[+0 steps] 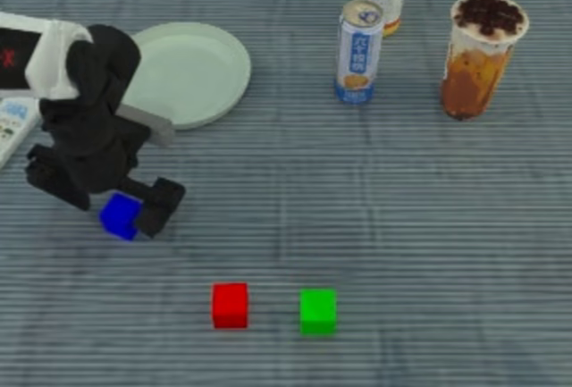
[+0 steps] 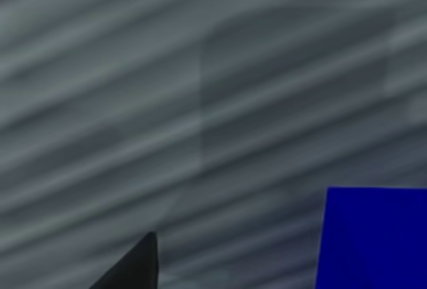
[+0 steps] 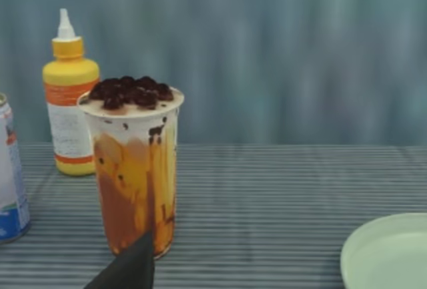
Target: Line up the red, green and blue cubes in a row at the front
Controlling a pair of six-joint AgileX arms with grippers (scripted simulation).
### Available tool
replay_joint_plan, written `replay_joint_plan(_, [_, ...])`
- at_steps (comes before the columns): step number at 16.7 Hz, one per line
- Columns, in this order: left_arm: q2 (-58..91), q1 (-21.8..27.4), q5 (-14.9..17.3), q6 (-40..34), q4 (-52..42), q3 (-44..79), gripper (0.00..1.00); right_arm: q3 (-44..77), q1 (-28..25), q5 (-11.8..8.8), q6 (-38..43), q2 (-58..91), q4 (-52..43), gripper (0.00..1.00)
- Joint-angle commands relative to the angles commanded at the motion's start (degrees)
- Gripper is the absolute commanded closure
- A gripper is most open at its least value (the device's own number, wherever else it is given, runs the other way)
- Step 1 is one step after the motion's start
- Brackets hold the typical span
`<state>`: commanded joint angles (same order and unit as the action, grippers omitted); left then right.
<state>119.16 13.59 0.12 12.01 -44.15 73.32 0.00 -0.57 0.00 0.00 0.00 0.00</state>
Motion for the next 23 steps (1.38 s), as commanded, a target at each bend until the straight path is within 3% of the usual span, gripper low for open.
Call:
replay_joint_plan(9, [0.0, 0.0, 0.0, 0.0, 0.0, 0.0, 0.98, 0.0, 0.0, 0.0, 0.0, 0.0, 0.0, 0.0])
replay_joint_plan(19, [-1.3, 0.0, 0.2, -0.1, -0.7, 0.6, 1.0, 0.0, 0.0, 0.0, 0.0, 0.0, 0.0, 0.0])
replay_joint_plan(23, [-3.6, -0.5, 0.3, -0.2, -7.2, 4.4, 1.0, 0.0, 0.0, 0.0, 0.0, 0.0, 0.0, 0.0])
